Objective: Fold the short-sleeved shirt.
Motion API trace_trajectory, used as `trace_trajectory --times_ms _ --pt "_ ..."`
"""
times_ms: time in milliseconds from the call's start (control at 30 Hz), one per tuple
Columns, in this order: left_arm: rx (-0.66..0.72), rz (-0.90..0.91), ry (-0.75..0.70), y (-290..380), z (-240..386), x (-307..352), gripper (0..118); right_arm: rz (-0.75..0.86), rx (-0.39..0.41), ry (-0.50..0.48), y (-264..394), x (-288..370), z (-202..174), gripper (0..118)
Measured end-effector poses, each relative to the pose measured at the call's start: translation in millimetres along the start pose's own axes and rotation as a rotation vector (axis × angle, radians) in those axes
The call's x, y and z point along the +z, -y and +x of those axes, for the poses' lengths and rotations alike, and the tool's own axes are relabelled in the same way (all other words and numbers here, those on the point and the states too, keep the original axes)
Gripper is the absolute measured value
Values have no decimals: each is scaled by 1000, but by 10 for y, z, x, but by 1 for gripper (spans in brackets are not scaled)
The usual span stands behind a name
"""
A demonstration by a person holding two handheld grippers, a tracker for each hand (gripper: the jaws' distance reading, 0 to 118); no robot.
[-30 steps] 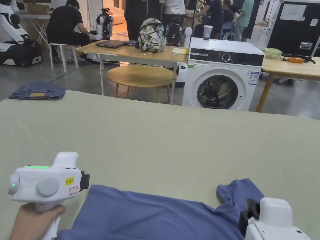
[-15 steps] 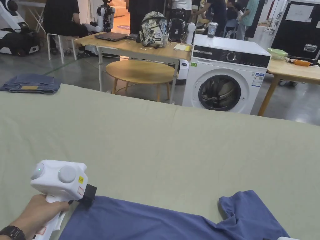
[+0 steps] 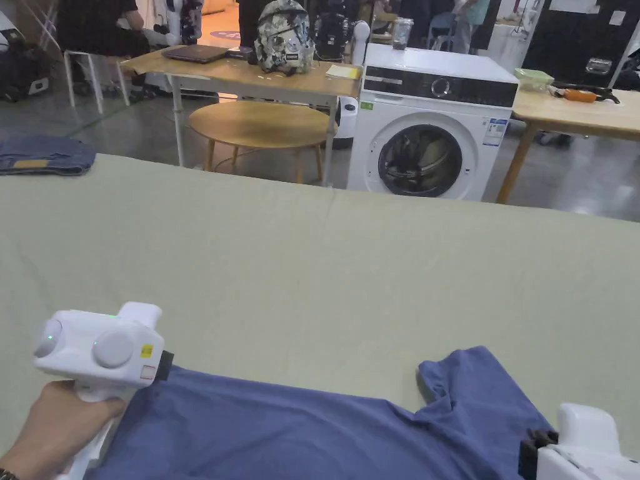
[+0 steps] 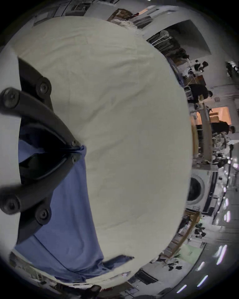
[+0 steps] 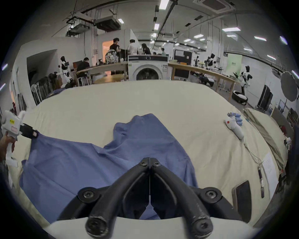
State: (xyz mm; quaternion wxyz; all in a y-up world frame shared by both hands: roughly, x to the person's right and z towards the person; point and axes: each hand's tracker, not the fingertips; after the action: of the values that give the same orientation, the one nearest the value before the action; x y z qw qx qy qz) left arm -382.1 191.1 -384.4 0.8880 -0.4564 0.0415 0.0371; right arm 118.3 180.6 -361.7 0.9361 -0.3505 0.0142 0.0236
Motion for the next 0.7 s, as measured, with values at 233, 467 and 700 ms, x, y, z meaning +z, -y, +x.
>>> trace_trajectory --times_ms 233,467,700 --pt "25 83 13 49 -58 322 0 -166 65 0 -458 -677 364 69" --pt "43 83 12 158 -57 335 0 -348 1 -54 -674 -1434 585 69" --pt "69 58 -3 219 -71 311 0 -390 16 -48 -635 -1585 564 58"
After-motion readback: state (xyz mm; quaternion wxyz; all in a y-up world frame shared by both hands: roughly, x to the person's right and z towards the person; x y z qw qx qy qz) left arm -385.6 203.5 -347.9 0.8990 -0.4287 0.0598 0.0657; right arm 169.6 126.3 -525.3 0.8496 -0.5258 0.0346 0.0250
